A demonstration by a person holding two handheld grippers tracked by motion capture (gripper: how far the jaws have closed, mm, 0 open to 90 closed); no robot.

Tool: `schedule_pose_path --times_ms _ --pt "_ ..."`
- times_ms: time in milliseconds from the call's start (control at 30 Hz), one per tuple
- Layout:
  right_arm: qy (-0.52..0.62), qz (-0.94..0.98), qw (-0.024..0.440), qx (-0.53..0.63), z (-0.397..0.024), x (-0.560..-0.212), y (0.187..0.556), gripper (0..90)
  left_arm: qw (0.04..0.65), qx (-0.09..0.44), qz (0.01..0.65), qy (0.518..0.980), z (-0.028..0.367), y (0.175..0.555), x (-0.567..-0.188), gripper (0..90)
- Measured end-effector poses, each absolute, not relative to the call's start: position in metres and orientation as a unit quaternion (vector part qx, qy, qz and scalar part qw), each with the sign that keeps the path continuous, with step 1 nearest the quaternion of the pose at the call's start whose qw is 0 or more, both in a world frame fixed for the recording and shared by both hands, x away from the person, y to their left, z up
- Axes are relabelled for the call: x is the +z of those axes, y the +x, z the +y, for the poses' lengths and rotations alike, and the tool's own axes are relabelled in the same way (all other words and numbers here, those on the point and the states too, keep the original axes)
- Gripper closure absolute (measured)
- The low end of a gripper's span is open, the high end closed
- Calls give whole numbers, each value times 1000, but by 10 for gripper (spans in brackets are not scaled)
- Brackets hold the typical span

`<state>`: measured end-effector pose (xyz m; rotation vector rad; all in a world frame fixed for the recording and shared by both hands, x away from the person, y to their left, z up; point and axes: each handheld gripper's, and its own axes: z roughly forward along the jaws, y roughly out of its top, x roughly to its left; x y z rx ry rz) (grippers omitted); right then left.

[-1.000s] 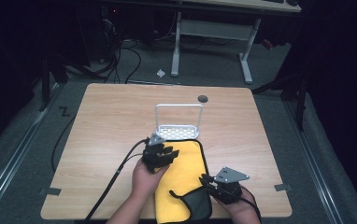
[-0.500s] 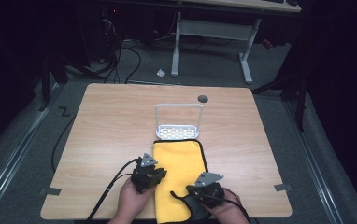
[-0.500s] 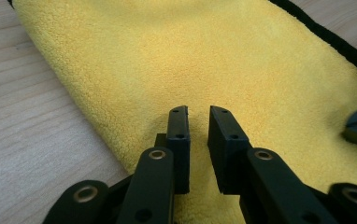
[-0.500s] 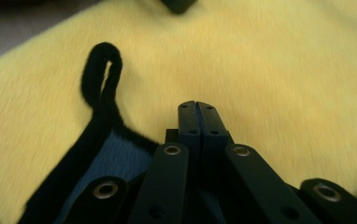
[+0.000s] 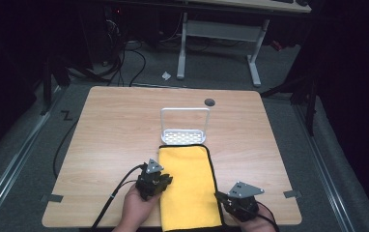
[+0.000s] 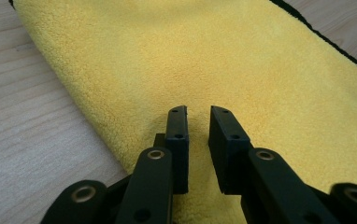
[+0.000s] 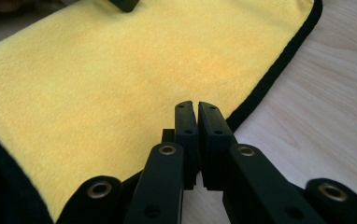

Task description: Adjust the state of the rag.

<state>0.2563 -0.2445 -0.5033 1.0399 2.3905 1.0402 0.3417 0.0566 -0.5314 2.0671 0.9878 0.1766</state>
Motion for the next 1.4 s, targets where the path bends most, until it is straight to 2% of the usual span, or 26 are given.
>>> schedule_pose_path --times_ms 267,400,500,567,733,900,1033,1200,1400 --pt "377 833 168 369 -230 -510 309 832 404 95 401 817 73 341 -531 778" --pt "380 834 173 362 -214 -514 339 833 416 101 413 804 75 347 -525 671" --pt "388 836 173 347 -202 -519 356 834 405 103 412 810 71 354 -525 677" --pt "390 840 171 338 -198 -524 362 835 393 104 408 817 69 356 -529 717" --pt "384 844 170 335 -198 -526 351 833 397 106 391 823 72 345 -531 739" --pt "375 846 141 351 -204 -526 329 799 408 86 380 826 78 324 -532 741" --pt "362 850 147 352 -206 -528 315 783 411 59 382 826 81 320 -530 728" --pt "369 843 136 366 -208 -530 316 765 425 81 393 812 85 334 -520 648" --pt "364 844 142 367 -208 -530 315 763 436 100 431 784 92 366 -518 456"
